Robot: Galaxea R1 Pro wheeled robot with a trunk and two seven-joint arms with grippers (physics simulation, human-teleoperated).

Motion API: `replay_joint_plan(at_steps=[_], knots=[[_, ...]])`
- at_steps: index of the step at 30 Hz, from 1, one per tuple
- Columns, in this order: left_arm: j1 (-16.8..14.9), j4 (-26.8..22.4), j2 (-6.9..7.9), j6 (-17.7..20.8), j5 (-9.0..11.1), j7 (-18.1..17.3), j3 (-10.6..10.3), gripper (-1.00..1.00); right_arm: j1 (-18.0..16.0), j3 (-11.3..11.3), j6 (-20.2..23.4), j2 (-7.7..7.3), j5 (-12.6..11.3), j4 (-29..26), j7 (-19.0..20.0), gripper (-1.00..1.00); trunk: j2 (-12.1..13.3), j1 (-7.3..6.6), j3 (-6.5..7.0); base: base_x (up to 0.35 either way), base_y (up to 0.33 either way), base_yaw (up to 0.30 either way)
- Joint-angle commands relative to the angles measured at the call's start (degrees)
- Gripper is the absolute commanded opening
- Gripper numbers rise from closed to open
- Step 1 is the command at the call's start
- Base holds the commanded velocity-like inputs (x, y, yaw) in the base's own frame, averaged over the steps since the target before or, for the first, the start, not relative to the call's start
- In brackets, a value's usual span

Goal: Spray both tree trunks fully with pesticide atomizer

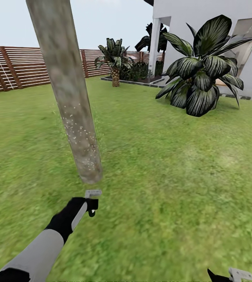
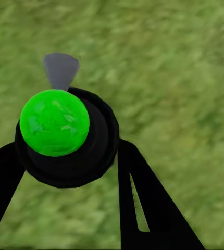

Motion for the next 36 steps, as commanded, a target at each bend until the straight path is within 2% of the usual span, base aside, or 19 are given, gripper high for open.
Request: replay_joint_plan(at_steps=[1,4,5,7,8,10,12,14,15,16,19,21,23,27,30,32,33,34,36], knots=[[0.17,0.19,0.13,-1.44,0.0,0.0,-0.06,-1.0,0.0,0.07,0.04,0.06,0.02,0.02,0.03,1.0,0.0,0.0,0.0,-0.014,-0.001,0.0],[2.56,0.42,0.88,-6.06,-1.37,-1.8,-0.45,-1.0,-0.05,0.47,0.11,0.32,0.27,0.08,0.15,1.0,0.0,0.0,0.0,-0.004,0.0,0.0],[3.52,0.44,2.39,-6.62,-2.99,-4.95,-0.5,-1.0,-0.07,1.89,0.14,0.4,1.11,-0.09,0.25,1.0,0.0,0.0,0.0,0.0,0.0,0.0],[5.77,0.97,7.14,-8.76,-6.1,-14.36,-0.47,-1.0,-0.54,9.37,0.26,0.63,3.01,-1.31,0.43,1.0,0.0,0.0,0.0,0.0,0.0,0.0],[7.03,2.41,9.52,-12.95,-6.77,-19.97,-0.46,-1.0,-2.47,14.86,0.43,1.75,3.32,-2.76,0.48,1.0,0.0,0.0,0.0,0.0,0.0,0.0],[8.17,7.37,12.44,-20.2,-7.46,-29.43,-0.41,-1.0,-7.5,23.93,1.19,6.71,3.65,-5.85,0.5,1.0,0.0,0.0,0.0,0.0,0.0,0.0],[8.47,13.29,14.46,-24.77,-9.23,-36.75,-0.44,-1.0,-12.07,32.1,5.0,12.43,3.78,-7.1,0.54,1.0,0.0,0.0,0.0,0.0,0.0,0.0],[8.55,17.0,16.49,-30.2,-13.56,-41.4,-0.52,-1.0,-17.43,39.16,10.44,17.01,3.71,-7.66,1.35,1.0,0.0,0.0,0.0,0.0,0.0,0.0],[8.57,18.99,17.35,-33.06,-17.11,-44.72,-0.48,-1.0,-20.94,41.35,13.4,18.99,3.62,-7.89,5.03,1.0,0.0,0.0,0.0,0.0,0.0,0.0],[8.57,19.83,17.64,-34.06,-18.65,-46.36,-0.47,-1.0,-22.45,41.9,14.6,19.6,3.6,-7.93,7.6,1.0,0.0,0.0,0.0,0.0,0.0,0.0],[8.58,22.12,18.51,-38.05,-23.6,-50.73,-0.51,-1.0,-26.68,42.74,18.8,20.53,3.57,-8.04,22.1,1.0,0.0,0.0,0.0,0.0,0.0,0.0],[8.58,22.12,18.54,-39.25,-27.18,-51.88,-0.54,-1.0,-27.23,42.88,19.44,20.68,3.56,-8.06,25.99,1.0,0.0,0.0,0.0,0.0,0.0,0.0],[8.58,21.74,18.38,-39.6,-30.55,-54.0,-0.45,-1.0,-27.38,42.98,19.45,20.74,3.56,-8.01,27.06,1.0,0.0,0.0,0.0,0.0,0.0,0.0],[8.52,21.52,18.14,-39.67,-31.43,-55.56,-0.39,-1.0,-27.41,43.07,19.36,20.82,3.56,-7.92,27.32,1.0,0.0,0.0,0.0,0.0,0.0,0.0],[7.81,21.4,17.9,-39.55,-35.01,-57.2,-0.31,-1.0,-27.42,43.17,19.33,20.78,3.81,-7.87,27.45,1.0,0.0,0.0,0.0,0.0,0.0,0.0],[7.57,21.34,17.7,-39.53,-36.0,-59.87,-0.29,-1.0,-27.42,43.22,19.32,20.72,3.88,-7.83,27.49,1.0,0.0,0.0,0.0,0.0,0.0,0.0],[7.49,21.32,17.3,-39.52,-36.42,-61.0,-0.31,-1.0,-27.42,44.05,19.32,20.74,3.94,-7.81,27.54,1.0,0.0,0.0,0.0,0.0,0.0,0.0],[7.42,21.3,16.85,-39.52,-37.1,-61.6,-0.34,-1.0,-27.42,46.77,19.32,20.75,3.97,-7.8,27.67,1.0,0.0,0.0,0.0,0.0,0.0,0.0],[7.37,21.28,16.23,-39.46,-39.56,-62.13,-0.33,-1.0,-27.42,56.27,19.29,20.82,3.78,-7.97,27.75,1.0,0.0,0.0,0.0,0.0,0.0,0.0]])
